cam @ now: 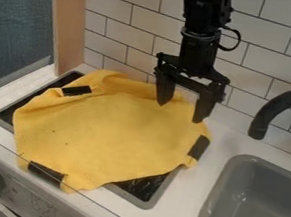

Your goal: Fold the cloth from left to right

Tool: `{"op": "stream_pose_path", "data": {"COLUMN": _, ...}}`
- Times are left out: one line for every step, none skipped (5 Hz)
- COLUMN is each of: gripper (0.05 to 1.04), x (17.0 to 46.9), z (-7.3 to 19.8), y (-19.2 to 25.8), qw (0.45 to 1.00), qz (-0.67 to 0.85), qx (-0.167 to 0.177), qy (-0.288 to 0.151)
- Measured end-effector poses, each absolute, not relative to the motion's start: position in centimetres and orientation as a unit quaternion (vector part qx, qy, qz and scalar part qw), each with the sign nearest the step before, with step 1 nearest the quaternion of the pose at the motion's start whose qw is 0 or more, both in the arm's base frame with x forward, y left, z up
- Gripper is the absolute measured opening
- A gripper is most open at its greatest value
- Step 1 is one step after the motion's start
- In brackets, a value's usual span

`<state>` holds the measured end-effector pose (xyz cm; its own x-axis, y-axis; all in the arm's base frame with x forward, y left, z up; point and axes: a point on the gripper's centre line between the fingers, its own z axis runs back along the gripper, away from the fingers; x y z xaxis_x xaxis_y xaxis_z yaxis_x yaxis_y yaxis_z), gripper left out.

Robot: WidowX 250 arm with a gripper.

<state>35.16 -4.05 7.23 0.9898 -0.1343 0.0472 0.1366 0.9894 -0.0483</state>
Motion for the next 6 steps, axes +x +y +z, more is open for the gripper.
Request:
{"op": "stream_pose_path", "data": {"gripper": 0.998, "x": 34.6, "z": 6.0, "y": -4.0, "qw": 0.998, "qz": -0.066, "qx": -0.024, "qy": -0.001}}
{"op": "stream_pose_path", "data": {"gripper": 0.998, "x": 32.8, "z": 4.8, "y": -3.1, "qw": 0.998, "qz": -0.059, "qx": -0.003, "qy": 0.036}}
{"op": "stream_pose_path", "data": {"gripper": 0.998, "x": 32.2, "z": 4.4, "y": -0.7, "qw": 0.998, "qz": -0.037, "qx": -0.014, "qy": 0.051}}
{"op": "stream_pose_path", "data": {"gripper": 0.998, "x": 31.2, "z": 3.6, "y": 4.1, "qw": 0.998, "qz": 0.003, "qx": -0.015, "qy": 0.057}}
{"op": "stream_pose_path", "data": {"gripper": 0.998, "x": 30.9, "z": 3.8, "y": 6.8, "qw": 0.999, "qz": 0.024, "qx": -0.016, "qy": 0.041}}
{"op": "stream_pose_path", "data": {"gripper": 0.998, "x": 30.8, "z": 3.8, "y": 9.5, "qw": 0.999, "qz": 0.026, "qx": -0.026, "qy": 0.009}}
